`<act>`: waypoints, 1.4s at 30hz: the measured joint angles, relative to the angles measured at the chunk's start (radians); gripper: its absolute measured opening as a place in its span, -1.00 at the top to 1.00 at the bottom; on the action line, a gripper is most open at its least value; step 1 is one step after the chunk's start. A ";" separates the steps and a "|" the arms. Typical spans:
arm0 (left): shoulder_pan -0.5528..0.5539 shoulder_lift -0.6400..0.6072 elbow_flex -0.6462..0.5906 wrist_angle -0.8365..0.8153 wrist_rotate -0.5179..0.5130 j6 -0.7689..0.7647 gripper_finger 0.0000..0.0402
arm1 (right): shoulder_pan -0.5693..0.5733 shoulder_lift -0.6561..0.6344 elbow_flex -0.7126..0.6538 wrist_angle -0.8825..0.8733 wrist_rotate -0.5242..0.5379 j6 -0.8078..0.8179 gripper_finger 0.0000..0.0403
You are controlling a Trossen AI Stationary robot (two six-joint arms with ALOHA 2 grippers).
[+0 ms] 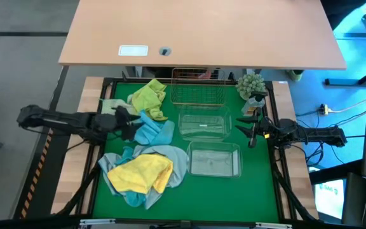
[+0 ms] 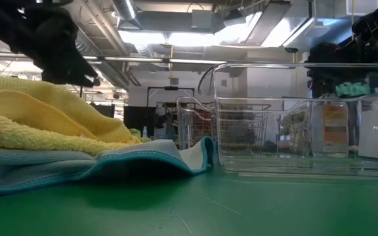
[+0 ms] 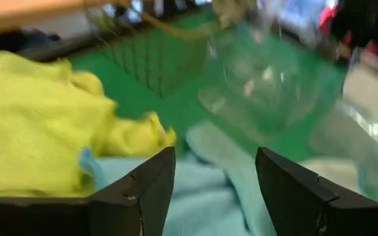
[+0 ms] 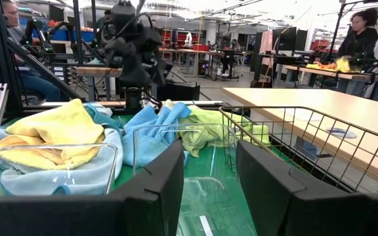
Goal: Sort microfiber towel by color & place in baskets
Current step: Put the blue microfiber towel into the wire basket
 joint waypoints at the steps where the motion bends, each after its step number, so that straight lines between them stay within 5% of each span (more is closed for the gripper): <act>1: 0.000 0.023 0.000 0.000 0.016 0.021 -0.03 | 0.000 0.000 0.000 0.000 0.000 0.000 0.29; 9: 0.000 0.213 0.000 0.069 0.057 0.173 -0.03 | 0.000 0.000 0.000 0.000 0.000 0.000 0.29; 19: -0.001 0.418 0.000 0.153 0.237 0.274 -0.03 | 0.000 0.000 0.000 0.000 0.000 0.000 0.29; 31: -0.001 0.564 0.000 0.156 0.224 0.274 -0.01 | 0.000 0.000 0.000 0.000 0.000 0.000 0.29; 36: -0.001 0.571 0.000 0.168 0.224 0.274 0.22 | 0.000 0.000 0.000 0.000 0.000 0.000 0.29; 42: -0.001 0.568 0.000 0.168 0.226 0.268 0.74 | 0.000 0.000 0.000 0.000 0.000 0.000 0.29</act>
